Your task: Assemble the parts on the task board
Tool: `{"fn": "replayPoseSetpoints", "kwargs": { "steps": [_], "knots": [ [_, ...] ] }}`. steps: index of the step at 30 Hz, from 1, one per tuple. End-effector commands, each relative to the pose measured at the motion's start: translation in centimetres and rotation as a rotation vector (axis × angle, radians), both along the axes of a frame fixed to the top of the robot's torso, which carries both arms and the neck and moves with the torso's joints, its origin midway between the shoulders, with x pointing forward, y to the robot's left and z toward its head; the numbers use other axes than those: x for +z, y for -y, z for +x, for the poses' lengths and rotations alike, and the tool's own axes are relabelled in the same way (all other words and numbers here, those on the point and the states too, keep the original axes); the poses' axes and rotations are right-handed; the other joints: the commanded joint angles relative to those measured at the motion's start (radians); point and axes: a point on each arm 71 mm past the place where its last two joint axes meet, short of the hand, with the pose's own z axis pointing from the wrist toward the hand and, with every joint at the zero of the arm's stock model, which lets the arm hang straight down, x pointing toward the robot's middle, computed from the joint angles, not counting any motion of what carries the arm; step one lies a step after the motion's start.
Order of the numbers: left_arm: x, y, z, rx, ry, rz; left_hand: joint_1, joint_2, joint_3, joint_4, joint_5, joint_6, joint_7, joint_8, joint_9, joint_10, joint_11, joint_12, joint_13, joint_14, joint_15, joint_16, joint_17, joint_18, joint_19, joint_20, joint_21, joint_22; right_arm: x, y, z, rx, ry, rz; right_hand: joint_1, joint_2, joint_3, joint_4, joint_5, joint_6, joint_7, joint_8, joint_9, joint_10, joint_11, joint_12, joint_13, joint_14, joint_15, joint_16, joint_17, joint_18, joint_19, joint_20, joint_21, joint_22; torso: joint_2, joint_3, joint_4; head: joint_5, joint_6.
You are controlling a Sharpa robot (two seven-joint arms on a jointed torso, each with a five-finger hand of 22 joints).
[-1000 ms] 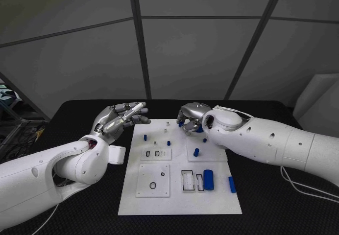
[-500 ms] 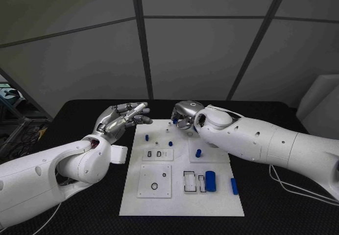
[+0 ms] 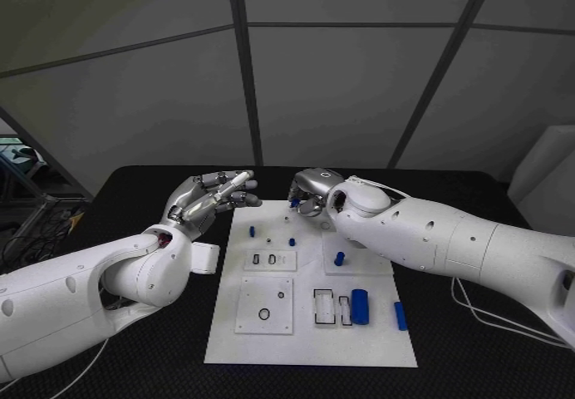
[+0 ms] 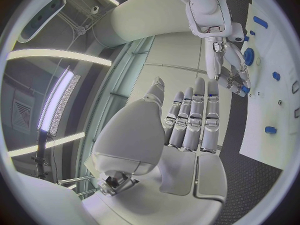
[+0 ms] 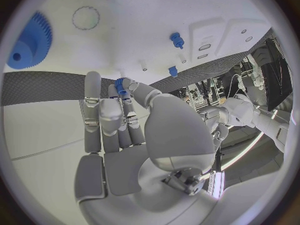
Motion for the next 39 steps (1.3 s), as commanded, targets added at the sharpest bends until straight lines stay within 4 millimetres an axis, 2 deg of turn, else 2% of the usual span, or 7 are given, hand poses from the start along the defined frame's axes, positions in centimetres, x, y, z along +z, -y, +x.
{"fn": "replayPoseSetpoints", "kwargs": {
  "steps": [1, 9, 14, 25, 31, 34, 39],
  "knots": [
    [0.21, 0.14, 0.05, -0.007, 0.007, -0.005, -0.005, 0.003, -0.005, -0.002, -0.002, 0.001, 0.006, -0.006, -0.001, -0.001, 0.006, -0.004, 0.0, -0.008, 0.002, -0.007, -0.002, -0.002, -0.007, 0.001, -0.003, -0.002, 0.13, -0.2, 0.09, 0.008, -0.002, 0.002, -0.002, -0.008, 0.005, 0.0, 0.003, -0.002, 0.006, -0.003, 0.001, 0.012, -0.015, -0.002, 0.001, 0.013, -0.002, 0.006, 0.001, 0.014, -0.01, 0.0, 0.006, 0.001, 0.002, -0.001, 0.0022, -0.001, -0.001],
    [0.33, 0.32, 0.14, -0.012, 0.009, -0.007, -0.006, 0.003, -0.006, -0.002, -0.002, 0.0, 0.007, -0.007, -0.001, -0.003, 0.007, -0.006, 0.0, -0.009, 0.003, -0.009, -0.002, -0.002, -0.008, 0.001, -0.004, -0.003, -0.13, -0.6, 0.44, 0.003, -0.021, -0.014, -0.01, -0.014, 0.004, 0.007, 0.002, -0.006, 0.006, -0.006, -0.001, 0.005, -0.013, -0.002, 0.001, 0.012, 0.0, 0.009, 0.0, 0.013, -0.012, 0.002, 0.008, 0.002, 0.003, -0.001, 0.0027, 0.006, -0.003],
    [0.38, 0.38, 0.17, -0.014, 0.01, -0.008, -0.006, 0.003, -0.006, -0.002, -0.002, 0.0, 0.007, -0.007, -0.001, -0.003, 0.007, -0.006, 0.0, -0.009, 0.003, -0.009, -0.002, -0.002, -0.008, 0.001, -0.004, -0.003, -0.22, -0.75, 0.57, 0.001, -0.028, -0.019, -0.011, -0.015, 0.004, 0.008, 0.002, -0.007, 0.006, -0.007, -0.001, 0.003, -0.013, -0.003, 0.0, 0.012, 0.0, 0.009, 0.0, 0.013, -0.012, 0.002, 0.009, 0.002, 0.002, -0.001, -0.0002, 0.009, -0.005],
    [0.47, 0.41, 0.29, -0.015, 0.011, -0.008, -0.008, 0.005, -0.008, -0.003, -0.002, -0.001, 0.009, -0.009, -0.001, -0.006, 0.008, -0.01, -0.001, -0.01, 0.004, -0.011, -0.002, -0.002, -0.008, 0.002, -0.006, -0.003, -0.5, -0.96, 0.76, 0.002, -0.055, -0.039, -0.021, -0.024, 0.002, 0.017, 0.003, -0.02, 0.007, -0.011, -0.003, -0.015, -0.009, -0.003, 0.0, 0.01, 0.004, 0.013, -0.002, 0.013, -0.017, 0.006, 0.01, 0.002, 0.002, -0.001, -0.0009, 0.011, -0.008],
    [0.48, 0.47, 0.32, -0.019, 0.009, -0.009, -0.009, 0.008, -0.009, -0.004, -0.002, -0.002, 0.01, -0.012, -0.001, -0.009, 0.01, -0.013, -0.001, -0.01, 0.005, -0.013, -0.002, -0.001, -0.009, 0.003, -0.007, -0.004, -0.53, -1.04, 0.79, 0.002, -0.059, -0.037, -0.033, -0.038, -0.009, 0.026, 0.009, -0.037, 0.01, -0.013, -0.006, -0.034, -0.005, -0.004, -0.001, 0.007, 0.009, 0.013, -0.009, 0.013, -0.02, 0.011, 0.009, 0.001, 0.002, -0.0014, -0.0016, 0.011, -0.011],
    [0.49, 0.5, 0.35, -0.021, 0.009, -0.009, -0.009, 0.008, -0.009, -0.004, -0.002, -0.002, 0.01, -0.012, -0.001, -0.009, 0.01, -0.013, -0.001, -0.01, 0.005, -0.013, -0.002, -0.001, -0.009, 0.003, -0.007, -0.004, -0.52, -1.05, 0.83, 0.001, -0.058, -0.033, -0.04, -0.055, -0.025, 0.033, 0.01, -0.076, 0.013, -0.014, -0.009, -0.09, 0.004, -0.004, -0.002, 0.003, 0.018, 0.012, -0.017, 0.013, -0.023, 0.018, 0.005, -0.002, 0.002, -0.0018, -0.0013, 0.011, -0.012],
    [0.49, 0.45, 0.39, -0.02, 0.009, -0.008, -0.008, 0.009, -0.009, -0.005, -0.002, -0.003, 0.011, -0.013, -0.001, -0.01, 0.01, -0.014, -0.001, -0.01, 0.005, -0.014, -0.003, -0.001, -0.009, 0.004, -0.008, -0.004, -0.51, -1.1, 0.81, 0.003, -0.058, -0.031, -0.037, -0.059, -0.032, 0.035, 0.01, -0.087, 0.013, -0.013, -0.009, -0.109, 0.008, -0.003, -0.001, 0.002, 0.02, 0.012, -0.02, 0.013, -0.024, 0.022, 0.004, -0.004, 0.002, -0.0013, -0.0009, 0.011, -0.014]
  ]
}}
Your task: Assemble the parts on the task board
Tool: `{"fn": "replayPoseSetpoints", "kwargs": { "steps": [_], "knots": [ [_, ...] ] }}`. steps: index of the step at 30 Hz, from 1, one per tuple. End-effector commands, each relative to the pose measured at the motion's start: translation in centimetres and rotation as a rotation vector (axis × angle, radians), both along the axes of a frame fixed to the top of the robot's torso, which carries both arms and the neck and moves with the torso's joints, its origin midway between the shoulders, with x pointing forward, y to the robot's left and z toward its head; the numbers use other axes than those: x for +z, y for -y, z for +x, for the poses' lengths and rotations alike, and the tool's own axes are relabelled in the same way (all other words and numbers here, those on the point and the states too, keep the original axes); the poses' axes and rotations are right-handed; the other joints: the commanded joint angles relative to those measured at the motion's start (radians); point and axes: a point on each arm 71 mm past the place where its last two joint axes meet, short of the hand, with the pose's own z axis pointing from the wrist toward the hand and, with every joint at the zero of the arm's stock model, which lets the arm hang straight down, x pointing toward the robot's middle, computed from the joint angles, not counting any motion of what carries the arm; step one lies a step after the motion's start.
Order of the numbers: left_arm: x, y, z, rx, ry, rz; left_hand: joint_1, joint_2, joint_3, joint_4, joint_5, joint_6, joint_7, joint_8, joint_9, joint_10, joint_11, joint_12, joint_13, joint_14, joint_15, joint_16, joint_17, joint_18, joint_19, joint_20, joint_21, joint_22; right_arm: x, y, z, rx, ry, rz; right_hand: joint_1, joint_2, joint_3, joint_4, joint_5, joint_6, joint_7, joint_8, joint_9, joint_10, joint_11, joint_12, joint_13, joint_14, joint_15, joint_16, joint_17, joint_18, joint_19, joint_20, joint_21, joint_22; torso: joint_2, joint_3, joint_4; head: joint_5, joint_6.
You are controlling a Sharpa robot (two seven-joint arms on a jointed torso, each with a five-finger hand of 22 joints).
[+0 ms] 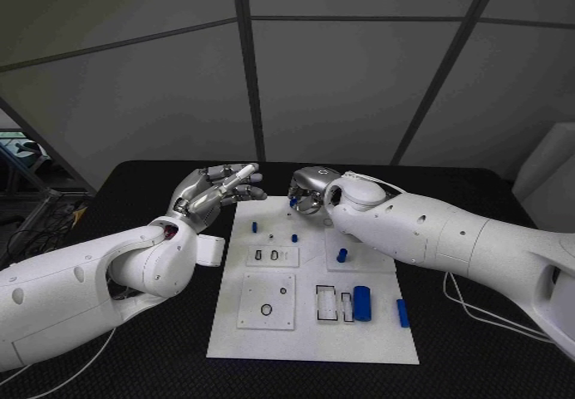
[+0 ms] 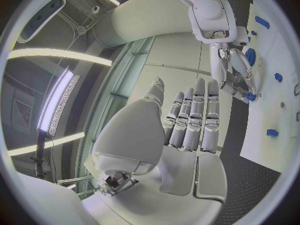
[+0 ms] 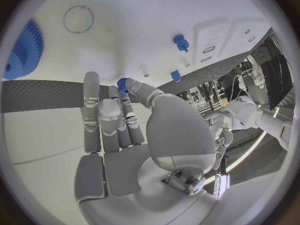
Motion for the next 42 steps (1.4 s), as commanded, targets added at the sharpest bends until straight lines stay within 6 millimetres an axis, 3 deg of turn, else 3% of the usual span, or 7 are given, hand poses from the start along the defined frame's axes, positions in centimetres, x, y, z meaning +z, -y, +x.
{"fn": "replayPoseSetpoints", "kwargs": {
  "steps": [1, 20, 28, 33, 36, 38, 42],
  "knots": [
    [0.1, 0.1, 0.0, -0.013, 0.003, -0.006, -0.004, 0.005, -0.006, -0.002, -0.002, 0.001, 0.007, -0.004, -0.001, -0.003, 0.003, -0.004, -0.001, -0.007, 0.002, -0.007, -0.001, -0.001, -0.006, 0.0, -0.004, -0.001, 0.1, -0.2, 0.0, 0.009, -0.007, 0.001, 0.0, -0.006, -0.006, 0.002, 0.0, -0.007, 0.001, -0.002, 0.0, -0.007, -0.001, -0.004, -0.001, 0.002, 0.009, 0.004, -0.001, 0.013, -0.006, 0.004, 0.0, -0.001, 0.0, 0.0, 0.0003, 0.0, -0.001],
    [0.1, -0.4, 0.3, -0.003, 0.004, -0.001, -0.004, 0.007, -0.006, -0.003, -0.002, 0.001, 0.007, -0.005, -0.001, -0.003, 0.003, -0.005, -0.001, -0.007, 0.002, -0.008, -0.001, -0.001, -0.006, 0.0, -0.005, -0.001, 0.9, 1.8, -0.3, -0.017, 0.069, 0.096, 0.042, -0.015, -0.102, -0.002, -0.007, -0.1, -0.012, -0.001, 0.0, -0.15, 0.025, 0.007, 0.003, -0.024, 0.031, -0.051, -0.108, 0.015, -0.017, 0.025, -0.019, -0.02, -0.002, -0.0001, -0.006, -0.002, 0.002],
    [0.0, -0.8, 0.4, 0.006, 0.002, 0.005, -0.002, 0.009, -0.006, -0.005, -0.002, 0.003, 0.005, -0.005, -0.001, 0.0, 0.002, -0.005, 0.0, -0.007, 0.002, -0.009, -0.001, -0.001, -0.007, 0.001, -0.006, -0.002, 1.4, 7.3, -1.5, -0.076, 0.021, 0.165, 0.044, -0.003, -0.114, 0.011, 0.027, -0.032, 0.008, 0.023, 0.01, 0.06, -0.018, 0.112, 0.029, 0.0, -0.006, 0.008, -0.013, 0.017, 0.001, 0.002, -0.011, -0.023, -0.012, -0.0001, -0.0222, 0.001, 0.005],
    [-0.1, -1.0, 0.5, 0.01, -0.003, 0.008, 0.0, 0.011, -0.008, -0.01, -0.002, 0.008, 0.002, -0.005, 0.0, 0.006, -0.001, -0.005, 0.001, 0.0, -0.001, -0.009, 0.0, 0.002, -0.002, 0.0, -0.005, -0.002, 1.3, 10.5, -1.9, -0.14, -0.063, 0.198, 0.037, -0.04, -0.145, 0.011, 0.029, -0.033, -0.005, 0.03, 0.009, 0.222, -0.052, 0.222, 0.088, 0.021, -0.034, 0.085, 0.109, 0.014, 0.029, -0.015, 0.004, -0.011, -0.016, 0.001, -0.0298, 0.001, 0.006],
    [-0.1, -1.0, 0.5, 0.011, -0.005, 0.009, 0.0, 0.011, -0.008, -0.01, -0.002, 0.008, 0.001, -0.006, 0.0, 0.006, -0.001, -0.005, 0.001, 0.001, -0.001, -0.009, 0.0, 0.002, -0.001, 0.0, -0.004, -0.002, 1.1, 12.0, -2.0, -0.171, -0.111, 0.195, 0.021, -0.07, -0.205, 0.026, 0.063, -0.047, -0.022, 0.041, 0.011, 0.289, -0.069, 0.422, 0.245, 0.036, -0.049, 0.152, 0.219, 0.001, 0.078, -0.03, 0.042, 0.056, -0.018, 0.0019, -0.0312, -0.001, 0.006],
    [-0.2, -1.0, 0.5, 0.011, -0.005, 0.01, 0.0, 0.011, -0.008, -0.01, -0.002, 0.008, 0.001, -0.006, 0.0, 0.006, -0.001, -0.005, 0.001, 0.001, -0.001, -0.009, 0.0, 0.002, -0.001, 0.0, -0.004, -0.002, 1.0, 12.5, -2.1, -0.184, -0.13, 0.188, 0.04, -0.057, -0.237, 0.039, 0.082, -0.062, -0.035, 0.062, 0.014, 0.235, -0.067, 0.726, 0.55, 0.034, -0.042, 0.181, 0.261, 0.006, 0.098, -0.041, 0.047, 0.068, -0.019, 0.0024, -0.0319, -0.001, 0.006],
    [-0.2, -1.0, 0.6, 0.012, -0.007, 0.01, 0.0, 0.012, -0.009, -0.01, -0.002, 0.008, 0.001, -0.006, 0.0, 0.007, -0.001, -0.005, 0.001, 0.002, -0.002, -0.009, 0.0, 0.002, 0.0, 0.0, -0.004, -0.001, 0.7, 13.3, -2.0, -0.21, -0.178, 0.162, 0.016, -0.044, -0.297, 0.091, 0.092, -0.115, -0.009, 0.093, 0.014, 0.274, -0.053, 1.202, 1.077, 0.052, -0.038, 0.266, 0.424, -0.018, 0.144, -0.019, 0.085, 0.138, -0.018, 0.0019, -0.0318, -0.004, 0.008]
  ]
}}
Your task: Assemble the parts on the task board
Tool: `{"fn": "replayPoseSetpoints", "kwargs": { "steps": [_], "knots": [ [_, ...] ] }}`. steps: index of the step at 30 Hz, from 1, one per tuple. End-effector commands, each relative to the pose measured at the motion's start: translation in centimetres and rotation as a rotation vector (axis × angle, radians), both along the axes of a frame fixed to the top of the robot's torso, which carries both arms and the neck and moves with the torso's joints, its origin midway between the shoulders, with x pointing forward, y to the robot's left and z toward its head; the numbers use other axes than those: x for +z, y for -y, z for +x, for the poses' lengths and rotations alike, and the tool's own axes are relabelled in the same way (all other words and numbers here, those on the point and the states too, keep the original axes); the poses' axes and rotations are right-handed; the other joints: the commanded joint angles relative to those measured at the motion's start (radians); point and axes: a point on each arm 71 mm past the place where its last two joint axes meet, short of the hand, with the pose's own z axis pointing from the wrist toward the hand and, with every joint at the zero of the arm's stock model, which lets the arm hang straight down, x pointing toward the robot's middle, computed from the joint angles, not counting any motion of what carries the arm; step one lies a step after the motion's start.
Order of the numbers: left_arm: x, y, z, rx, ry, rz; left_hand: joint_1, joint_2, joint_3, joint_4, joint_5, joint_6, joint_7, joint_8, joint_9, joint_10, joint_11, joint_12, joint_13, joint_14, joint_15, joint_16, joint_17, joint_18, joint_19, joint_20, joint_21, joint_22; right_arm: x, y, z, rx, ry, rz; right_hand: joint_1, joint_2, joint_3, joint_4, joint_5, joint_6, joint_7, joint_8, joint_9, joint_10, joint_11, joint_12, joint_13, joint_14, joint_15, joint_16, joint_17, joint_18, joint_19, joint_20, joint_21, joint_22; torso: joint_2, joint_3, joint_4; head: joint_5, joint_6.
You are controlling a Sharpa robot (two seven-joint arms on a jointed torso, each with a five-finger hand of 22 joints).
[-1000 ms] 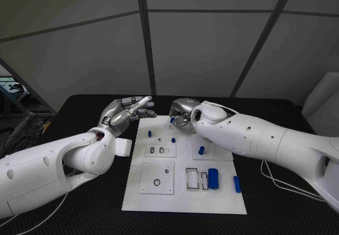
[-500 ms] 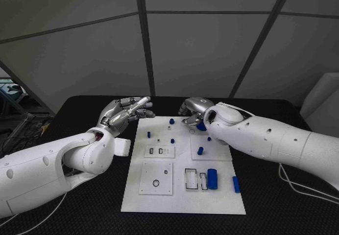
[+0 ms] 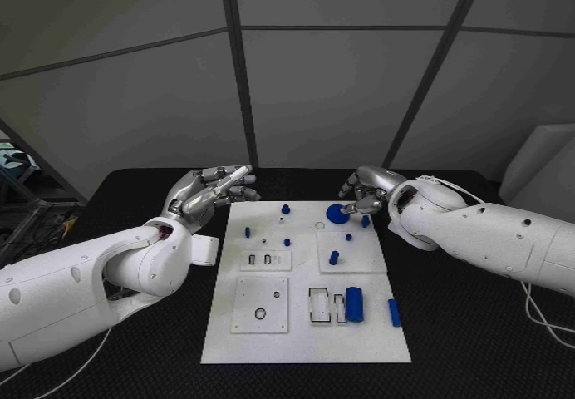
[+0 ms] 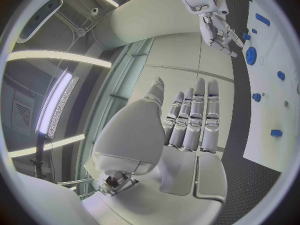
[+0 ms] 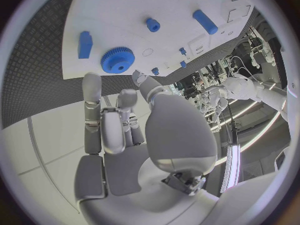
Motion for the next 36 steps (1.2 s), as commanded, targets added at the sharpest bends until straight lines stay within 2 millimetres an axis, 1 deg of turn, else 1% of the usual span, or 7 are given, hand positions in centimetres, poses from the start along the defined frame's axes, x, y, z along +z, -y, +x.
{"fn": "replayPoseSetpoints", "kwargs": {
  "steps": [1, 4, 9, 16, 22, 25, 36],
  "knots": [
    [0.1, 0.2, 0.0, -0.015, 0.0, -0.005, -0.001, 0.012, -0.003, -0.005, -0.002, 0.008, 0.001, -0.006, 0.0, 0.007, -0.001, -0.004, 0.001, 0.002, -0.002, -0.006, 0.0, 0.002, 0.0, 0.0, -0.004, 0.0, -0.6, 0.2, 0.1, -0.024, -0.108, -0.002, -0.015, 0.008, -0.024, 0.023, 0.003, -0.033, 0.01, 0.01, -0.002, 0.029, 0.009, 0.145, 0.168, 0.052, 0.011, 0.035, 0.071, -0.017, 0.022, 0.001, 0.021, 0.036, 0.0, 0.0001, -0.0013, -0.003, 0.002],
    [0.1, 0.2, 0.1, -0.017, -0.001, -0.005, -0.001, 0.012, -0.003, -0.005, -0.002, 0.008, 0.001, -0.006, 0.0, 0.007, -0.001, -0.004, 0.001, 0.002, -0.002, -0.006, 0.0, 0.002, 0.0, 0.0, -0.004, 0.0, -0.9, 0.2, 0.4, -0.032, -0.143, -0.022, -0.011, 0.011, -0.045, 0.038, 0.005, -0.074, 0.02, 0.016, -0.006, 0.059, 0.019, 0.217, 0.26, 0.061, 0.019, 0.065, 0.135, -0.023, 0.042, 0.008, 0.046, 0.076, 0.002, 0.0, 0.0002, -0.005, 0.002],
    [0.0, 0.2, 0.1, -0.017, -0.002, -0.005, -0.001, 0.012, -0.003, -0.005, -0.002, 0.009, 0.001, -0.006, 0.0, 0.007, -0.001, -0.004, 0.001, 0.002, -0.002, -0.006, 0.0, 0.002, 0.0, 0.0, -0.004, 0.0, -1.2, -0.1, 0.7, -0.032, -0.172, -0.04, -0.003, 0.013, -0.061, 0.05, 0.004, -0.111, 0.025, 0.02, -0.009, 0.07, 0.025, 0.245, 0.297, 0.065, 0.025, 0.081, 0.169, -0.027, 0.053, 0.014, 0.063, 0.102, 0.002, -0.0003, 0.0021, -0.009, 0.001],
    [0.0, 0.3, 0.2, -0.017, -0.002, -0.005, -0.001, 0.012, -0.003, -0.005, -0.002, 0.009, 0.001, -0.006, 0.0, 0.008, -0.002, -0.004, 0.001, 0.003, -0.002, -0.006, 0.0, 0.002, 0.001, 0.0, -0.004, 0.0, -1.6, -0.6, 1.3, -0.033, -0.194, -0.056, 0.0, 0.016, -0.065, 0.055, 0.003, -0.12, 0.026, 0.024, -0.009, 0.071, 0.026, 0.25, 0.303, 0.065, 0.027, 0.084, 0.175, -0.027, 0.054, 0.015, 0.066, 0.106, 0.002, -0.0007, 0.0016, -0.008, -0.004],
    [0.0, 0.3, 0.2, -0.017, -0.003, -0.005, -0.001, 0.012, -0.003, -0.005, -0.002, 0.009, 0.001, -0.006, 0.0, 0.008, -0.002, -0.004, 0.001, 0.003, -0.002, -0.006, 0.0, 0.002, 0.001, 0.0, -0.004, 0.0, -1.7, -0.9, 1.6, -0.034, -0.197, -0.06, 0.002, 0.018, -0.068, 0.057, 0.001, -0.126, 0.027, 0.025, -0.01, 0.071, 0.027, 0.252, 0.306, 0.065, 0.027, 0.085, 0.176, -0.027, 0.053, 0.016, 0.067, 0.106, 0.002, 0.0004, -0.0004, -0.004, -0.007],
    [0.0, 0.3, 0.2, -0.017, -0.003, -0.005, -0.001, 0.012, -0.003, -0.005, -0.002, 0.009, 0.001, -0.006, 0.0, 0.008, -0.002, -0.004, 0.001, 0.003, -0.002, -0.006, 0.0, 0.002, 0.001, 0.0, -0.004, 0.0, -1.7, -1.0, 1.7, -0.036, -0.197, -0.061, 0.004, 0.023, -0.067, 0.059, 0.0, -0.125, 0.027, 0.028, -0.009, 0.071, 0.027, 0.253, 0.308, 0.065, 0.028, 0.085, 0.176, -0.027, 0.053, 0.017, 0.067, 0.107, 0.001, -0.001, 0.001, -0.006, -0.009],
    [0.0, 0.3, 0.2, -0.018, -0.003, -0.006, -0.001, 0.012, -0.003, -0.005, -0.002, 0.009, 0.001, -0.006, 0.0, 0.008, -0.002, -0.004, 0.001, 0.003, -0.002, -0.006, 0.0, 0.002, 0.001, 0.0, -0.004, 0.0, -1.9, -1.2, 2.1, -0.048, -0.207, -0.071, 0.021, 0.06, -0.052, 0.058, -0.006, -0.103, 0.025, 0.059, -0.004, 0.076, 0.026, 0.263, 0.324, 0.066, 0.027, 0.09, 0.187, -0.028, 0.053, 0.018, 0.075, 0.117, 0.002, 0.0, 0.0002, -0.004, -0.011]
  ]
}}
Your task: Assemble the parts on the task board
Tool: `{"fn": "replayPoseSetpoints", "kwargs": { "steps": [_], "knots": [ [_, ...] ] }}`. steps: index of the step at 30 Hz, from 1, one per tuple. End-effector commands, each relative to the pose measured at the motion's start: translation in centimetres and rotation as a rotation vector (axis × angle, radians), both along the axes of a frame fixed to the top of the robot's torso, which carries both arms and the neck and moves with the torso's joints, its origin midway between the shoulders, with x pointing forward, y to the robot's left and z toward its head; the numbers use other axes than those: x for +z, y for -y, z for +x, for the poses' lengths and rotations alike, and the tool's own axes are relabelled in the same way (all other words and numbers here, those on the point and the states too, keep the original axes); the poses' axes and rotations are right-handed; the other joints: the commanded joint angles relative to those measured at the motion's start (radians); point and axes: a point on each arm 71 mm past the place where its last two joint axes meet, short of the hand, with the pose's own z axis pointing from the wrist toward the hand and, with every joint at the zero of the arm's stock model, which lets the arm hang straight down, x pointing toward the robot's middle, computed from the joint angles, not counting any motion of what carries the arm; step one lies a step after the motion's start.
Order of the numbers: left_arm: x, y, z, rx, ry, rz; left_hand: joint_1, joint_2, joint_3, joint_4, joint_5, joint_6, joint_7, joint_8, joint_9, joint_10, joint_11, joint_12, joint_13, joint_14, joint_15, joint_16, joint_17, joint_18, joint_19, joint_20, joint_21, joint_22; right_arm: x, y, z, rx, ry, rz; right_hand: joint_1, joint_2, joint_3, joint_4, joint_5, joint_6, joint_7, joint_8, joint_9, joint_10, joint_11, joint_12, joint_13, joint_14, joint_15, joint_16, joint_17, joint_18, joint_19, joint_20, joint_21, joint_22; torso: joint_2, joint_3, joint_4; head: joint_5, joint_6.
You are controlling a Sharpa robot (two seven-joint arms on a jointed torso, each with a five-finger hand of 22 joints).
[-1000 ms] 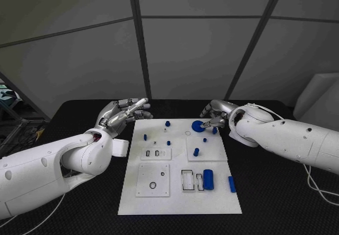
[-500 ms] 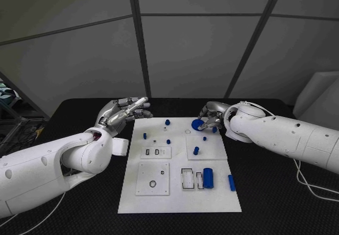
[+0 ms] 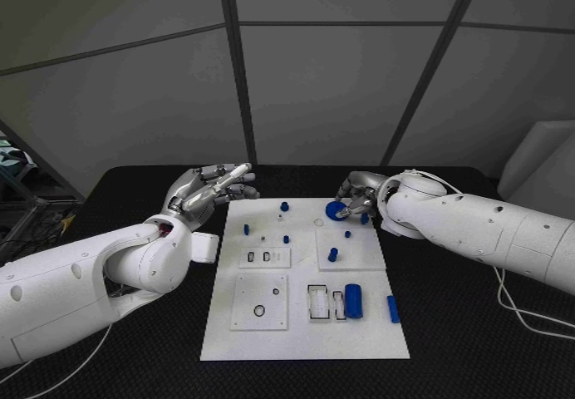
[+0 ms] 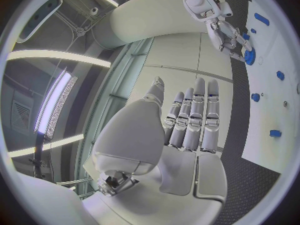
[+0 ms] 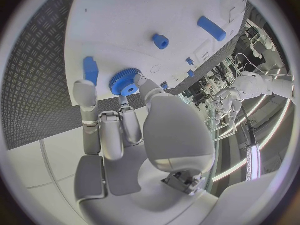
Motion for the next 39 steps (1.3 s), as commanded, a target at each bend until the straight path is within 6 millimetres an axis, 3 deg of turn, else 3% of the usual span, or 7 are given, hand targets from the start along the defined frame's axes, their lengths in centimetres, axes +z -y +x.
{"fn": "replayPoseSetpoints", "kwargs": {
  "steps": [1, 6, 10, 26, 39],
  "knots": [
    [0.1, 0.2, 0.0, -0.015, 0.004, -0.006, -0.001, 0.012, -0.001, -0.003, -0.002, 0.009, 0.001, -0.006, 0.0, 0.008, -0.001, -0.004, 0.001, 0.003, -0.002, -0.006, 0.0, 0.002, 0.001, 0.0, -0.004, -0.001, -0.1, -0.2, 0.1, 0.0, -0.019, -0.011, 0.007, 0.019, 0.011, -0.004, -0.011, 0.024, -0.002, 0.015, 0.003, 0.01, 0.001, 0.007, 0.03, 0.069, 0.005, 0.007, 0.075, -0.012, 0.005, 0.004, 0.008, 0.004, 0.001, 0.0005, -0.0004, 0.001, -0.002],
    [0.1, 0.2, 0.0, -0.015, 0.004, -0.006, -0.001, 0.013, -0.001, -0.003, -0.002, 0.01, 0.0, -0.006, 0.0, 0.009, -0.002, -0.004, 0.001, 0.003, -0.002, -0.007, 0.0, 0.003, 0.002, 0.0, -0.004, -0.001, -0.1, -0.4, 0.2, 0.003, -0.008, -0.026, 0.024, 0.053, 0.038, -0.015, -0.071, 0.078, -0.007, 0.042, 0.008, 0.018, -0.004, 0.016, 0.044, 0.069, 0.001, 0.009, 0.08, -0.012, 0.004, 0.001, 0.015, 0.012, 0.0, 0.0007, -0.0007, 0.001, -0.005],
    [0.1, 0.2, 0.0, -0.014, 0.004, -0.006, -0.001, 0.013, -0.001, -0.003, -0.002, 0.01, 0.0, -0.006, 0.0, 0.009, -0.002, -0.004, 0.001, 0.003, -0.002, -0.007, 0.0, 0.003, 0.002, 0.0, -0.004, -0.001, 0.0, -0.4, 0.2, 0.002, 0.011, -0.038, 0.034, 0.067, 0.057, -0.024, -0.083, 0.104, -0.012, 0.05, 0.008, 0.022, -0.007, 0.02, 0.051, 0.07, -0.003, 0.01, 0.083, -0.013, 0.004, -0.002, 0.019, 0.016, 0.0, 0.0005, -0.0011, 0.0, -0.006],
    [0.1, 0.0, 0.1, -0.011, 0.005, -0.005, -0.001, 0.013, -0.001, -0.003, -0.002, 0.01, 0.0, -0.006, 0.0, 0.009, -0.002, -0.004, 0.001, 0.003, -0.002, -0.007, 0.0, 0.003, 0.002, 0.0, -0.004, -0.001, 1.7, -2.6, -1.1, 0.068, 0.213, -0.025, 0.039, 0.07, 0.094, -0.046, -0.077, 0.154, -0.026, 0.055, 0.005, 0.031, -0.02, 0.027, 0.065, 0.071, -0.015, 0.012, 0.091, -0.015, 0.007, -0.012, 0.032, 0.035, -0.001, 0.0, -0.0013, 0.003, -0.005],
    [0.1, 0.0, 0.1, -0.011, 0.004, -0.005, -0.001, 0.014, -0.001, -0.004, -0.002, 0.01, 0.0, -0.007, 0.0, 0.009, -0.002, -0.005, 0.001, 0.003, -0.002, -0.008, 0.0, 0.003, 0.002, 0.0, -0.004, -0.001, 2.5, -8.6, -3.1, 0.189, 0.264, -0.003, 0.028, 0.061, 0.101, -0.047, -0.073, 0.155, -0.026, 0.046, 0.0, 0.032, -0.02, 0.027, 0.066, 0.071, -0.015, 0.012, 0.091, -0.015, 0.007, -0.014, 0.034, 0.035, 0.001, 0.0001, 0.0039, 0.009, -0.003]
  ]
}}
